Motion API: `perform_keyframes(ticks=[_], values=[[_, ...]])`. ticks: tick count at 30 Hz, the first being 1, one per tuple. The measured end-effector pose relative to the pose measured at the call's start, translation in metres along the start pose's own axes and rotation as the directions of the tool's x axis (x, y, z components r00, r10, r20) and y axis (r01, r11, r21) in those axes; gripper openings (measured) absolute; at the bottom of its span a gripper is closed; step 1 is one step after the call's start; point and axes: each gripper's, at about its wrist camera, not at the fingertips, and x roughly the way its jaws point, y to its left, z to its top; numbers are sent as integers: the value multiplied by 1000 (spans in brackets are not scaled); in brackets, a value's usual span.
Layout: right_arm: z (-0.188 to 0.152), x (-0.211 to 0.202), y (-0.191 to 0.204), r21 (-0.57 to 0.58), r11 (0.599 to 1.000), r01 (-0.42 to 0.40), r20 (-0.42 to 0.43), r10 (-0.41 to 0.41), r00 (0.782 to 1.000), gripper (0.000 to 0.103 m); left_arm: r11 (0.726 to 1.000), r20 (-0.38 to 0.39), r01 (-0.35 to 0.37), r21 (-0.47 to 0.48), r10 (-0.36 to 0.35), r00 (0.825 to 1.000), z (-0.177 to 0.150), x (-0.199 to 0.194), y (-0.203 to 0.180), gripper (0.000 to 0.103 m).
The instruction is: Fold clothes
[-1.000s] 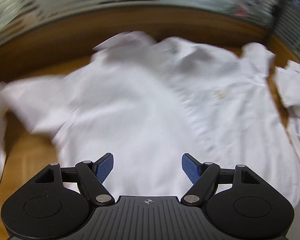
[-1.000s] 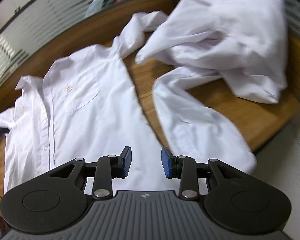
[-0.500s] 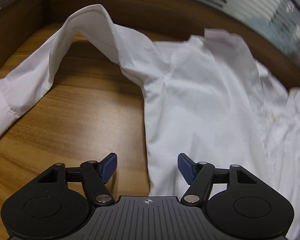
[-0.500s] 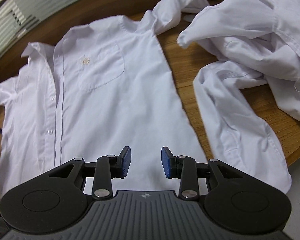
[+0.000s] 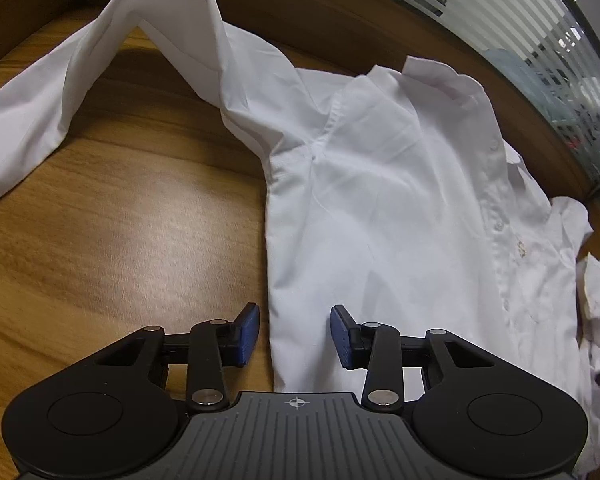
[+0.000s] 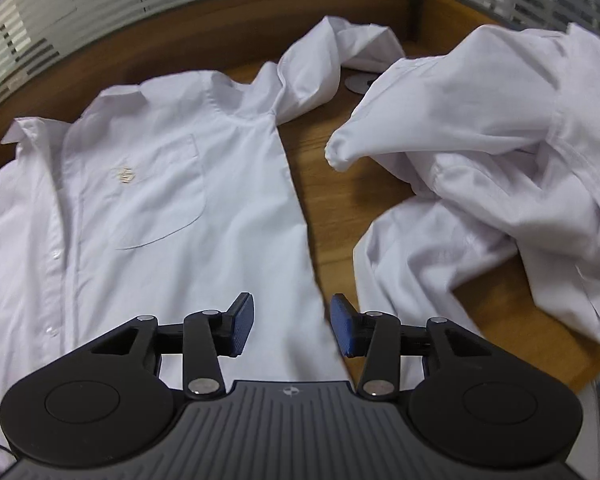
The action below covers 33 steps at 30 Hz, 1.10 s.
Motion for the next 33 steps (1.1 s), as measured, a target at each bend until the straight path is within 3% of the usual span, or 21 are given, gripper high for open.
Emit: perform_keyframes(ticks=[2,3,4,6,9,11,12,13,22,28,33], values=[[7,17,-6,-12,1000,-8,-18,8,1000,48,1000,-10,4,23,-4,1000,-3,2,-3,28],[10,26,-7,-25,1000,-14,-29,13,999,48,999,-15,0,41,1,1000,-5,3,-5,12],[13,35,-8,-38,999,-21,-41,20,999,48,998,-21,-4,59,6,1000,-6,4,-7,5],[16,50,-6,-67,997,-37,-61,32,998,46,998,-12,-15,66,16,1000,-7,1,-7,3],[19,62,0,-104,992,-70,-104,60,993,35,999,-8,-22,31,22,1000,-6,-4,-3,3],[23,64,4,-121,988,-94,-115,80,990,24,999,-16,-35,12,35,999,-5,-5,-1,3],[24,65,5,-120,987,-107,-124,92,988,8,999,-19,-36,8,37,999,-4,-5,0,3],[26,66,6,-120,986,-119,-133,103,986,2,999,-19,-41,7,42,999,-4,-6,0,3],[18,59,13,-101,982,-163,-147,147,978,2,998,-20,-56,23,57,998,2,-27,16,3],[13,59,11,-83,989,-125,-149,112,983,2,1000,-63,-23,5,23,998,-3,-31,12,3],[16,53,10,-90,993,-76,-150,62,987,3,999,-111,-24,44,28,993,-11,-32,6,6]])
